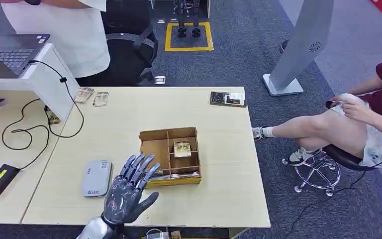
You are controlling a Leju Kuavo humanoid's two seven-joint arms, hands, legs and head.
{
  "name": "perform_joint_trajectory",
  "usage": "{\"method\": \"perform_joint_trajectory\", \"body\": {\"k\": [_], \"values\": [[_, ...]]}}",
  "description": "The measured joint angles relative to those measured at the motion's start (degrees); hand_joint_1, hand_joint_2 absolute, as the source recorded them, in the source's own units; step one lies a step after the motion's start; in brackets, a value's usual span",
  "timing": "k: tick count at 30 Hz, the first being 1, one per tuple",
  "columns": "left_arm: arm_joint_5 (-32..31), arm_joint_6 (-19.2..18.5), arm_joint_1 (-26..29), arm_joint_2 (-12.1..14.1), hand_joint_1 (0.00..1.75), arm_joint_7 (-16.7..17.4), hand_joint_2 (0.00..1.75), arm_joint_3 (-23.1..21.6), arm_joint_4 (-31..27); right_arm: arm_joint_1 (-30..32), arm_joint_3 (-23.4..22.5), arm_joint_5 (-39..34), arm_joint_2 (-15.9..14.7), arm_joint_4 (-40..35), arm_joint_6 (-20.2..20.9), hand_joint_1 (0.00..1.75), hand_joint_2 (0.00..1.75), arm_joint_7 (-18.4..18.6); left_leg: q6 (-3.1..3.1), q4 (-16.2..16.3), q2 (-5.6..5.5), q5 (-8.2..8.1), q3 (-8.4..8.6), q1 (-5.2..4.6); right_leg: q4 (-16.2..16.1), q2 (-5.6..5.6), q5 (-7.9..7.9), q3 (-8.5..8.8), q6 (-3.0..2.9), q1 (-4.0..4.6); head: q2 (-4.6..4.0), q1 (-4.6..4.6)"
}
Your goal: Pass the card to the sensor for recognition and then transmit it.
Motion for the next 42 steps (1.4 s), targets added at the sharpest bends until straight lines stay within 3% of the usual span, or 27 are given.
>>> {"method": "perform_joint_trajectory", "body": {"k": [3,15,23,30,42], "values": [[-0.3,-1.5,-0.8,-0.7,0.00,2.8,1.75,-0.3,1.6,0.0,0.0,0.0,0.0,-0.1,0.0,0.00,1.75,0.4,0.00,0.0,0.00,0.00,0.00,0.00,0.0,0.00,0.00,0.00,0.00,0.00,0.00,-0.04],[-0.5,-2.8,-1.7,-2.7,0.00,4.3,1.75,-0.6,4.0,-0.2,0.0,0.0,0.0,-0.2,0.0,0.00,1.75,0.7,0.00,0.0,0.00,0.00,-0.01,0.00,0.0,0.00,0.00,-0.02,0.00,0.00,0.00,-0.02],[-2.4,-8.0,-1.9,-3.9,0.00,11.1,1.75,-0.6,4.6,-0.2,0.0,0.2,0.0,-0.2,0.2,0.00,1.75,1.5,0.00,0.0,0.00,0.00,-0.01,0.00,0.0,0.00,0.00,-0.02,0.00,0.00,0.00,-0.02],[-8.3,-13.2,-2.3,-4.5,0.00,18.7,1.75,-0.6,4.6,-0.3,0.0,1.0,0.0,-0.2,0.4,0.00,1.75,2.1,0.00,0.0,0.00,0.00,-0.02,0.00,0.0,0.00,0.00,-0.02,0.00,0.00,0.00,-0.02],[-14.0,-14.3,-2.4,-4.8,0.00,25.1,1.75,0.2,4.7,-0.5,0.0,1.1,0.1,-0.1,0.8,0.00,1.75,2.9,0.00,0.0,0.00,0.00,-0.03,0.00,0.0,0.00,0.00,-0.01,0.00,0.00,0.00,-0.02]]}}
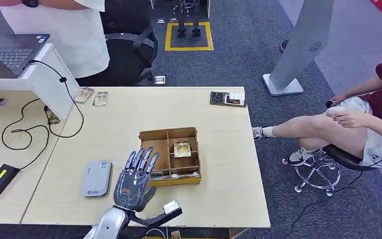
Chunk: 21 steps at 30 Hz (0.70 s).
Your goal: Pass the card to the sensor for recognition and then transmit it.
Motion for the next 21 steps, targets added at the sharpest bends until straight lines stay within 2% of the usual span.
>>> {"method": "perform_joint_trajectory", "body": {"k": [12,14,17,18,21], "values": [[-0.7,0.8,0.7,-0.5,0.00,1.8,1.75,3.5,0.0,-0.1,0.0,0.0,0.1,0.1,0.0,0.00,1.75,0.3,0.00,0.0,0.00,0.00,-0.02,0.00,0.0,0.00,0.00,-0.01,0.00,0.00,0.00,0.00],[-0.7,0.8,1.0,-0.7,0.21,2.1,1.75,4.2,0.0,-0.1,0.0,0.0,0.2,0.2,0.0,0.00,1.75,0.5,0.00,0.0,-0.01,0.00,-0.02,0.00,0.0,-0.01,0.00,-0.01,0.00,0.00,0.00,0.00],[-1.4,0.0,1.3,-1.0,1.41,2.2,1.75,5.0,0.0,-0.1,0.0,0.0,0.2,0.2,0.0,0.00,1.75,0.5,0.00,0.0,-0.01,0.00,-0.02,0.00,0.0,-0.01,0.00,-0.01,0.00,0.00,0.00,-0.02],[-1.8,-0.5,1.4,-0.9,1.57,2.2,1.75,5.1,0.0,-0.1,0.0,-0.2,0.3,0.2,0.0,0.00,1.75,0.5,0.00,0.0,-0.01,0.00,-0.02,0.00,0.0,-0.01,0.00,0.00,0.00,0.00,0.00,0.00],[-2.4,-1.2,1.5,-1.0,1.57,2.2,1.75,5.4,0.0,-0.1,0.0,-0.2,0.4,0.4,0.0,0.00,1.75,0.4,0.00,0.0,-0.01,0.00,-0.02,0.00,0.0,-0.01,0.00,0.00,0.00,0.00,0.00,0.00]]}}
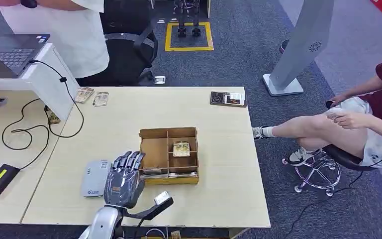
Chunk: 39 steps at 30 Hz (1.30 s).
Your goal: Pass the card to the sensor for recognition and then transmit it.
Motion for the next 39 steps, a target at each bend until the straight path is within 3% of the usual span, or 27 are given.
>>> {"method": "perform_joint_trajectory", "body": {"k": [3,4,15,25,26,30,31,39], "values": [[-0.1,-0.4,0.1,0.0,1.57,0.0,1.75,0.1,0.0,0.0,0.0,0.0,0.1,0.1,0.0,0.00,1.75,-0.1,0.00,0.0,0.00,0.00,0.00,0.00,0.0,0.00,0.00,0.00,0.00,0.00,0.00,0.00],[-0.2,-0.4,0.1,0.0,1.75,0.0,1.75,0.1,0.0,0.0,0.0,0.0,0.1,0.1,0.0,0.00,1.75,-0.1,0.00,0.0,0.00,0.00,0.00,0.00,0.0,0.00,0.00,0.00,0.00,0.00,0.00,-0.02],[-0.9,-3.8,0.1,0.2,1.75,-0.3,1.75,0.1,0.0,0.0,0.0,-0.1,0.1,0.5,0.3,0.00,1.75,-0.3,0.00,0.0,0.00,0.00,0.00,0.00,0.0,0.00,0.00,-0.01,0.00,0.00,0.00,0.00],[-0.7,-4.2,0.1,0.5,1.75,-1.2,1.75,0.1,0.0,-0.1,0.0,0.0,0.1,0.6,0.2,0.00,1.75,-0.4,0.00,0.0,0.00,0.00,0.00,0.00,0.0,0.00,0.00,-0.01,0.00,0.00,0.00,0.00],[-0.6,-4.2,0.1,0.6,1.01,-1.2,1.75,0.1,0.0,-0.1,0.0,0.0,0.1,0.6,0.2,0.00,1.75,-0.4,0.00,0.0,0.00,0.00,0.00,0.00,0.0,0.00,0.00,-0.01,0.00,0.00,0.00,-0.02],[-0.2,-3.8,0.1,0.6,1.01,-1.2,1.75,0.1,0.0,-0.2,0.0,0.0,0.1,0.6,0.2,0.00,1.75,-0.4,0.00,0.0,0.00,0.00,0.00,0.00,0.0,0.00,0.00,-0.01,0.00,0.00,0.00,0.00],[-0.2,-3.7,0.1,0.6,0.00,-1.2,1.75,0.1,0.0,-0.2,0.0,0.0,0.1,0.6,0.2,0.00,1.75,-0.4,0.00,0.0,0.00,0.00,0.00,0.00,0.0,0.00,0.00,-0.01,0.00,0.00,0.00,0.00],[-0.8,-1.1,0.2,0.5,0.00,-1.2,1.75,0.1,-0.4,-0.2,0.0,0.0,0.1,0.6,0.2,0.00,1.75,-0.4,0.00,0.0,0.00,0.00,0.00,0.00,0.0,0.00,0.00,0.00,0.00,0.00,0.00,-0.02]]}}
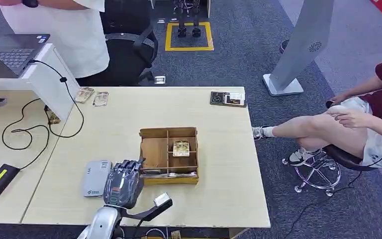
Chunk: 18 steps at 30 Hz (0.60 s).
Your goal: Pass the card to the sensor for recognition and then transmit it.
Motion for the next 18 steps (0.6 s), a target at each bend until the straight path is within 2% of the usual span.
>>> {"method": "perform_joint_trajectory", "body": {"k": [18], "values": [[0.1,1.1,0.5,0.1,0.00,-1.8,1.75,0.0,-1.4,0.0,0.0,-0.2,0.0,0.0,0.1,0.00,1.75,-0.2,0.00,0.0,0.00,0.00,-0.01,0.00,0.0,0.00,0.00,-0.01,0.00,0.00,0.00,0.02]]}}
